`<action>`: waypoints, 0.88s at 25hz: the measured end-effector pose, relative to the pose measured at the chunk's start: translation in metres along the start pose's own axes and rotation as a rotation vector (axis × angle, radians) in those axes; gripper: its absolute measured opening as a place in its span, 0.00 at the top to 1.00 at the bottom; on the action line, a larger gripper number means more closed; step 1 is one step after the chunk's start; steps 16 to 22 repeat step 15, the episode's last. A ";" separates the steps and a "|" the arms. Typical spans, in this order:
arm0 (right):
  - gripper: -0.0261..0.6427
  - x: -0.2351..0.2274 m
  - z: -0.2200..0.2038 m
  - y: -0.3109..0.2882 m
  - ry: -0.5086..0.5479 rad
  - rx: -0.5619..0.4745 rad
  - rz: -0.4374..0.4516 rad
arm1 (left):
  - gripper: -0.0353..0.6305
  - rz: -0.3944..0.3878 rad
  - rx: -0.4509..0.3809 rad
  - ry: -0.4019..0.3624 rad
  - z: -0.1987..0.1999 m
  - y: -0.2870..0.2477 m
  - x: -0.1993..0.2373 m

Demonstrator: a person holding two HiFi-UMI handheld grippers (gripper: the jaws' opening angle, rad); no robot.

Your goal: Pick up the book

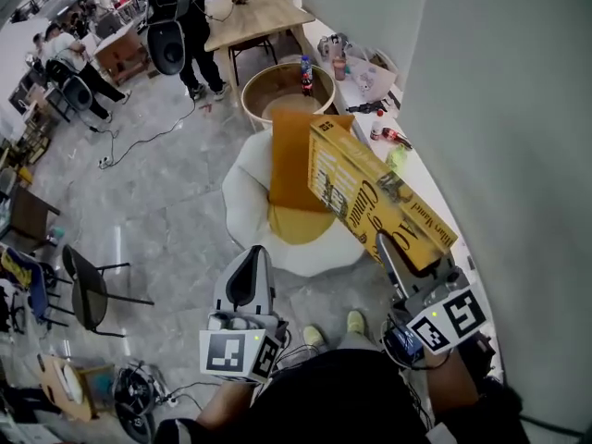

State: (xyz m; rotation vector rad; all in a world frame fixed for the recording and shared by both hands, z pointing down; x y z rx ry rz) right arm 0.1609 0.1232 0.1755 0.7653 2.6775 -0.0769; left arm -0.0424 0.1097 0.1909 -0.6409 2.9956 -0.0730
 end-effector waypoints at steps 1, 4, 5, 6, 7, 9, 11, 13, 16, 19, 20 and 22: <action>0.73 -0.003 0.000 0.000 0.016 0.003 -0.006 | 0.93 -0.013 -0.004 -0.008 0.000 -0.002 -0.005; 0.73 -0.002 -0.001 0.004 0.020 0.010 -0.007 | 0.93 -0.035 -0.011 -0.011 -0.003 0.000 -0.011; 0.74 0.000 -0.003 0.006 0.023 0.011 -0.008 | 0.93 -0.037 -0.013 -0.010 -0.005 0.004 -0.011; 0.73 0.003 -0.005 0.007 0.028 0.012 -0.011 | 0.93 -0.038 -0.015 -0.011 -0.006 0.008 -0.010; 0.74 0.006 -0.007 0.008 0.032 0.012 -0.015 | 0.93 -0.039 -0.017 -0.013 -0.007 0.011 -0.008; 0.73 0.010 -0.009 0.007 0.032 0.014 -0.018 | 0.93 -0.039 -0.019 -0.015 -0.007 0.014 -0.003; 0.73 0.012 -0.010 0.002 0.029 0.020 -0.015 | 0.93 -0.037 -0.017 -0.011 -0.006 0.014 0.002; 0.73 0.013 -0.012 -0.003 0.029 0.026 -0.012 | 0.93 -0.035 -0.013 -0.007 -0.007 0.013 0.006; 0.73 0.014 -0.014 -0.008 0.031 0.031 -0.009 | 0.93 -0.033 -0.010 -0.004 -0.010 0.012 0.011; 0.73 0.014 -0.014 -0.008 0.031 0.031 -0.009 | 0.93 -0.033 -0.010 -0.004 -0.010 0.012 0.011; 0.73 0.014 -0.014 -0.008 0.031 0.031 -0.009 | 0.93 -0.033 -0.010 -0.004 -0.010 0.012 0.011; 0.73 0.014 -0.014 -0.008 0.031 0.031 -0.009 | 0.93 -0.033 -0.010 -0.004 -0.010 0.012 0.011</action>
Point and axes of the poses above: the fingertips, and each gripper's own axes: y backward along the fingers, x to its left, z out of its top, the point moved 1 cm from there along y, backward along the fingers, and after that the axes turned 12 degrees about -y, right-handed, at the moved point
